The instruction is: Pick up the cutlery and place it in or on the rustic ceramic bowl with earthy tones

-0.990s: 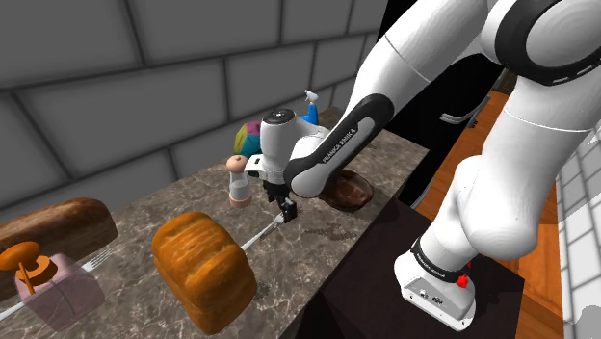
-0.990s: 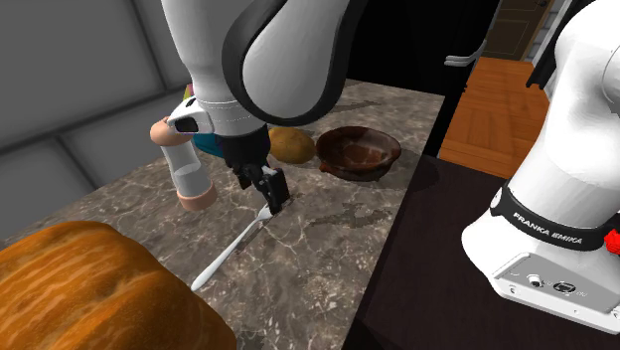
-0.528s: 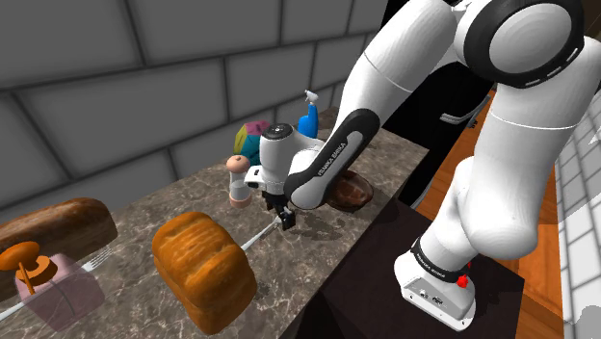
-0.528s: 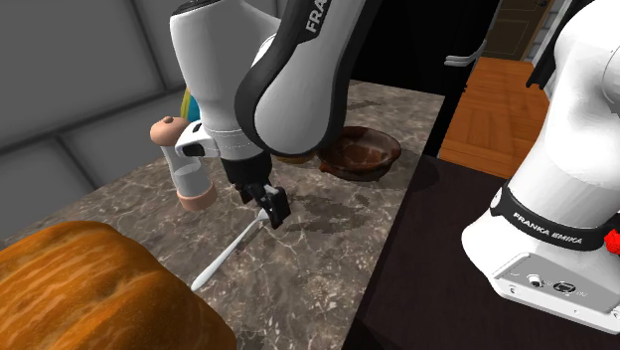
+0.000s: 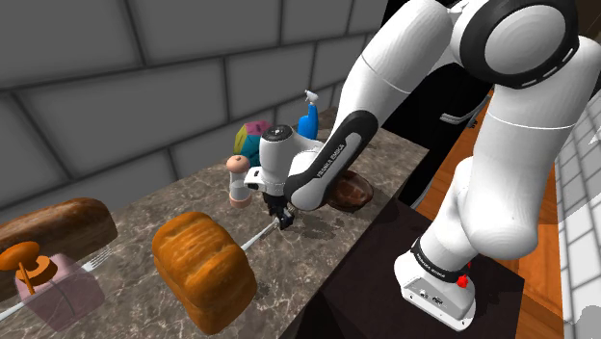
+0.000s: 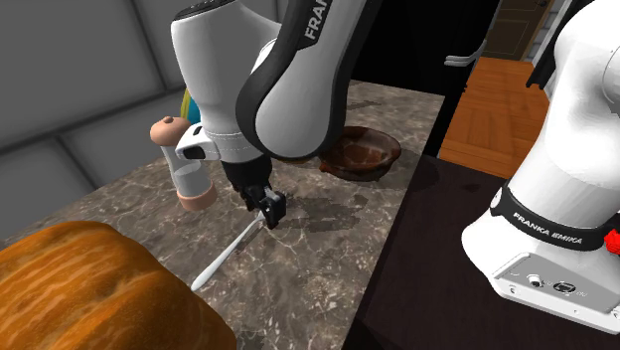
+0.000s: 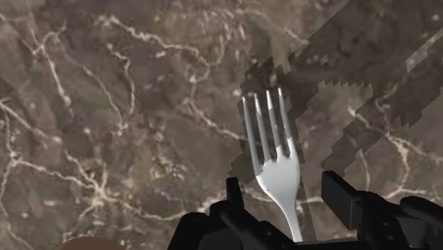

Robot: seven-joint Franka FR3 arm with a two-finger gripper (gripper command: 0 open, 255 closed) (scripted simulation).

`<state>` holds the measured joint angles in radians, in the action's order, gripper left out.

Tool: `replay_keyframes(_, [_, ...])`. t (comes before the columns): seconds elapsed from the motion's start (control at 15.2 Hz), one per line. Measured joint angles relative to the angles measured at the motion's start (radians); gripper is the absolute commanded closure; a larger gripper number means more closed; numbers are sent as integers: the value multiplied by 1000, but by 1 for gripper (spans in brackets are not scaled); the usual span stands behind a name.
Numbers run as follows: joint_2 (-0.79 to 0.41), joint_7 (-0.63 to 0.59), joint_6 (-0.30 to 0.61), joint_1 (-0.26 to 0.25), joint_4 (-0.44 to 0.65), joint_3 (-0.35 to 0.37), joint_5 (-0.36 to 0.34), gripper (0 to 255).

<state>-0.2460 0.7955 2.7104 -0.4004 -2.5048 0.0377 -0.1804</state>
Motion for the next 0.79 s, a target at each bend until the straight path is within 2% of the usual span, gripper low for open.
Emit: replay_keyframes(0.79, [32,10,-30,3,-4,6,11,255])
